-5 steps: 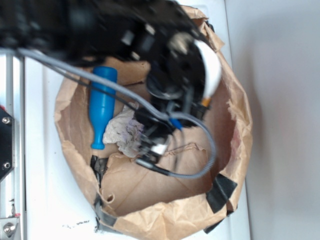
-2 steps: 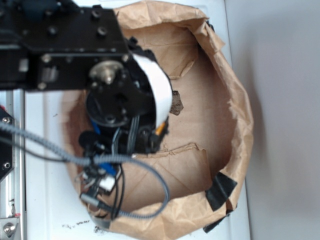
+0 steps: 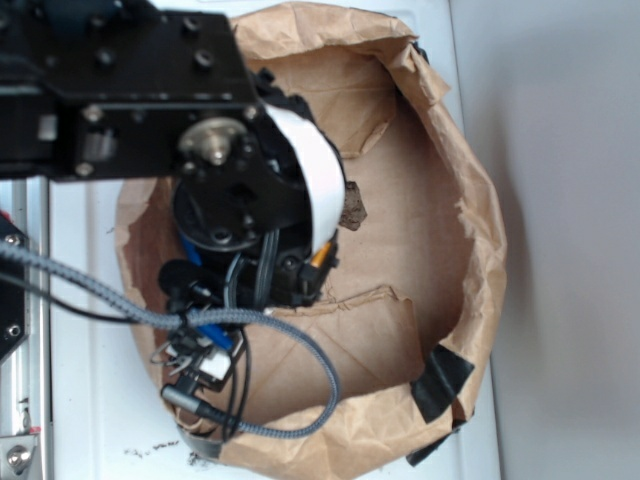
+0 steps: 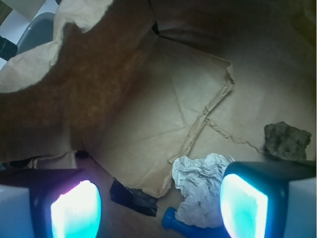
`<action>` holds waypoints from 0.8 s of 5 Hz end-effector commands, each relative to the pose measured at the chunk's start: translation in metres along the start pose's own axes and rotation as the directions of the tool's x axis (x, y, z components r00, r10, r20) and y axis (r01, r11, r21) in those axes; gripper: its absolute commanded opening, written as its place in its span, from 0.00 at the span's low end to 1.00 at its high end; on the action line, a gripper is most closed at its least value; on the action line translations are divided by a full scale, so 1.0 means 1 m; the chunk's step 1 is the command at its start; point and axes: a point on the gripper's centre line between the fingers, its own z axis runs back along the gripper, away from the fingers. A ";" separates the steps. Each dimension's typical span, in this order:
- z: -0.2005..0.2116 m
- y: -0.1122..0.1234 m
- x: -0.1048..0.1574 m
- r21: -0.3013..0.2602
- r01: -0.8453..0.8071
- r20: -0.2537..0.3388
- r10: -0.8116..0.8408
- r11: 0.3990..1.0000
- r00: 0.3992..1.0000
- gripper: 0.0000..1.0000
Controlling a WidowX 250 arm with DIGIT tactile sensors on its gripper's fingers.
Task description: Grab the white paper.
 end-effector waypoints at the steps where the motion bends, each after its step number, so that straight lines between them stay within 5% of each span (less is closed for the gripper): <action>1: -0.022 0.009 -0.010 0.037 -0.041 0.065 0.038 0.999 0.997 1.00; 4: -0.050 0.019 -0.017 0.039 -0.083 -0.013 0.083 0.996 0.996 1.00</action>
